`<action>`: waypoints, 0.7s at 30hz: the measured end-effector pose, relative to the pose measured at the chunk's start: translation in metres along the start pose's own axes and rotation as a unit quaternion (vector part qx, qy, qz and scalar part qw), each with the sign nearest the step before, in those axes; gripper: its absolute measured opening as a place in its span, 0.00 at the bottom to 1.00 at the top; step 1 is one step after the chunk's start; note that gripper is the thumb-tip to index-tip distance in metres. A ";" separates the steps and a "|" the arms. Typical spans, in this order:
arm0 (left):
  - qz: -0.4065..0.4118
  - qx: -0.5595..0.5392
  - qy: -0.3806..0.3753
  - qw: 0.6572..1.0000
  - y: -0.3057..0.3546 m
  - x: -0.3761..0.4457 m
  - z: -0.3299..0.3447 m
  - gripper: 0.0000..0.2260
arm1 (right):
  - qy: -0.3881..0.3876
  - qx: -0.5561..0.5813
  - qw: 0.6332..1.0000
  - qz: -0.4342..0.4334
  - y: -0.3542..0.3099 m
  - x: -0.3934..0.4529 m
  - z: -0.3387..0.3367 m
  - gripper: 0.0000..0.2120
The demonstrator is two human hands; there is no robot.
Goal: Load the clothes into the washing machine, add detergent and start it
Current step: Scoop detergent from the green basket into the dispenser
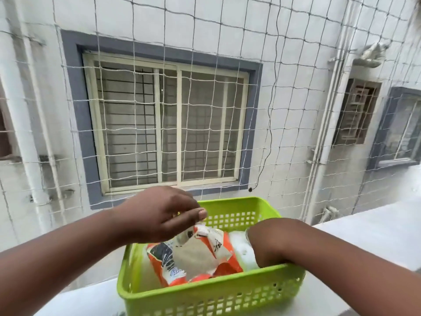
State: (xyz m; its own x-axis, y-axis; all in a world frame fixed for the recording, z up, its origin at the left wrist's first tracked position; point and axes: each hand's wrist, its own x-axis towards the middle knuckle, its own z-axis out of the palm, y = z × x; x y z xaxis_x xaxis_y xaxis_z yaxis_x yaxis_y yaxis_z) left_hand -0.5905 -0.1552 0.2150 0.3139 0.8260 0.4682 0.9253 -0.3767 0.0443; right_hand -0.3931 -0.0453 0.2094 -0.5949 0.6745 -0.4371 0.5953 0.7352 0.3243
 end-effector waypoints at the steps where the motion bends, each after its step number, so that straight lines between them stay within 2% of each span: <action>1: 0.012 -0.019 -0.016 1.000 -0.001 -0.001 -0.001 0.22 | 0.002 0.005 1.000 -0.002 0.000 0.002 0.000 0.06; 2: 0.023 -0.036 -0.026 0.999 0.000 -0.002 -0.002 0.21 | 0.007 0.010 1.000 -0.001 -0.001 0.001 0.000 0.04; 4: 0.039 -0.050 -0.033 0.997 0.000 -0.005 -0.006 0.19 | 0.032 0.017 0.999 0.013 -0.003 -0.002 -0.001 0.07; 8: 0.033 0.023 0.006 0.999 0.000 -0.005 -0.006 0.14 | 0.179 0.079 0.980 0.047 0.003 -0.014 -0.001 0.10; 10: 0.002 0.027 0.021 0.999 0.000 -0.003 -0.004 0.16 | 0.252 0.102 0.960 0.062 0.009 -0.018 -0.002 0.10; 12: -0.037 0.030 0.031 0.998 0.000 0.001 -0.001 0.20 | 0.325 0.139 0.932 0.085 0.013 -0.024 -0.005 0.06; 15: -0.087 0.027 0.033 0.995 0.002 0.007 0.007 0.23 | 0.384 0.178 0.897 0.128 0.020 -0.042 -0.010 0.08; 18: -0.124 0.024 0.024 0.992 0.006 0.013 0.016 0.20 | 0.436 0.296 0.840 0.128 0.032 -0.065 -0.004 0.11; 21: -0.149 0.007 0.024 0.989 0.005 0.014 0.020 0.17 | 0.444 0.499 0.740 0.073 0.029 -0.087 0.006 0.07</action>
State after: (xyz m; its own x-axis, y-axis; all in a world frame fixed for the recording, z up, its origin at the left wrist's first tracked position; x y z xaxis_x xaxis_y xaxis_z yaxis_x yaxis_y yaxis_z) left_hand -0.5768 -0.1369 0.2039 0.0172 0.8786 0.4773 0.9779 -0.1142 0.1750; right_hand -0.3210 -0.0833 0.2518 -0.3408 0.8464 0.4093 0.5270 0.5325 -0.6624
